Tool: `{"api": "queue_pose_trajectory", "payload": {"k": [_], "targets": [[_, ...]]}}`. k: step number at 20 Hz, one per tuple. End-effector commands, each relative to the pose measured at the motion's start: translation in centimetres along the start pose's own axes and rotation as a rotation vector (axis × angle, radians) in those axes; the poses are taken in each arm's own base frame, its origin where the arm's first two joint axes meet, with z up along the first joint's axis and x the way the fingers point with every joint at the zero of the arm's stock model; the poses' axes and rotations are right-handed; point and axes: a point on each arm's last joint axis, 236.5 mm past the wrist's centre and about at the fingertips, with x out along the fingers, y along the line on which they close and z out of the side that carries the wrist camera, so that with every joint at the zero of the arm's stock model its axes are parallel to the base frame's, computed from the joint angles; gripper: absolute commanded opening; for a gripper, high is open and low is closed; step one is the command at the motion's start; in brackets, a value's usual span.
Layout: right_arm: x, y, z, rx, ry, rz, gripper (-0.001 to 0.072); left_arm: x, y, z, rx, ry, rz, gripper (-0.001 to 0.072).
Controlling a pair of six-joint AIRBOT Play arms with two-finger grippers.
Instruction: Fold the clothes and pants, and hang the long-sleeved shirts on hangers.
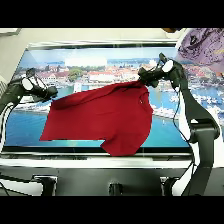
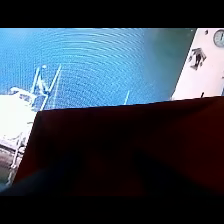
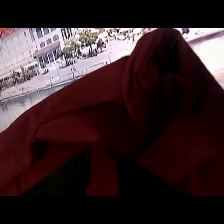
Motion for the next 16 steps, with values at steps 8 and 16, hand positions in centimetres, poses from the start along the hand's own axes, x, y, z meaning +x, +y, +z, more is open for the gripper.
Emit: {"api": "queue_pose_trajectory", "payload": {"k": [8, 16], "targets": [[-13.0, 0.6, -3.4, -0.419, 0.103, -0.140, 0.0417, -9.9, 7.3, 0.0, -0.026, 0.106, 0.064, 0.0600], [-17.3, -8.7, -13.1, -0.129, 0.130, 0.070, 0.0409, -18.1, 12.2, -2.9, -0.264, -0.004, 0.014, 0.0599]]}}
